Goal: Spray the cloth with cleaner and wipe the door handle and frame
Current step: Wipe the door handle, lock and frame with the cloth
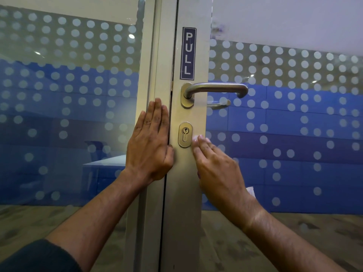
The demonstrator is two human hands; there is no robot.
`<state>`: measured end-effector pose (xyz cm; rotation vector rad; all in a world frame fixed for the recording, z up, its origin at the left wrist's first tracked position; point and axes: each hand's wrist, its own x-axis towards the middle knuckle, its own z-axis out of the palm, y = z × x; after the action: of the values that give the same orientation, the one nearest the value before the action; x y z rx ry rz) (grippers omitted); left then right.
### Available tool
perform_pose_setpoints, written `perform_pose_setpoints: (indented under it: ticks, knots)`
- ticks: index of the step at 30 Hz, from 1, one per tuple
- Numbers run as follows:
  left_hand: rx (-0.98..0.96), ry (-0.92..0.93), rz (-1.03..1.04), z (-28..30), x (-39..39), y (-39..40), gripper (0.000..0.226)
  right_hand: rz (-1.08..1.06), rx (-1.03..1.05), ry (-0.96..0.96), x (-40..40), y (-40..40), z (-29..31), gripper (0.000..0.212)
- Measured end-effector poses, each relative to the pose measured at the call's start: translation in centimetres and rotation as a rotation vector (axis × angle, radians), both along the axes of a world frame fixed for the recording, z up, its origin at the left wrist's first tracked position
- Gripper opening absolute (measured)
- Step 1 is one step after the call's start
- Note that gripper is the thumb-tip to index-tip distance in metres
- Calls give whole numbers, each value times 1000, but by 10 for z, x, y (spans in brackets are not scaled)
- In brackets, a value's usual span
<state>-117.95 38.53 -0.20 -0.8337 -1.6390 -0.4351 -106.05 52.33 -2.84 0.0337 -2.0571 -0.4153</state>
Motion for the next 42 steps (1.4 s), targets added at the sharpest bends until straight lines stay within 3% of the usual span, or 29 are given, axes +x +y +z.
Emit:
perform_pose_setpoints:
  ticks: [5,8,14,20,24,30,38,42]
  knots:
    - [-8,-21,2,0,3,-1,92,181,-119,-98,23,13,0,65]
    - [-9,-24,-2,0,3,-1,92,246,-240,22,34,19,7,59]
    - [-21,-34,-9,0,4,-1,92,319,-288,182,31,25,23,50]
    - [-25,-34,-6,0,4,-3,91,296,-238,138,19,22,15,55]
    - [-22,-27,-5,-1,4,-2,91,143,-101,54,10,11,-1,64]
    - [-12,-13,4,-1,1,-1,91,85,162,39,5,8,-39,46]
    - [-17,-13,4,-1,1,-1,91,-21,2,115,-2,3,-18,46]
    - [-15,-6,12,-1,1,-1,92,-27,132,12,-3,-5,-32,42]
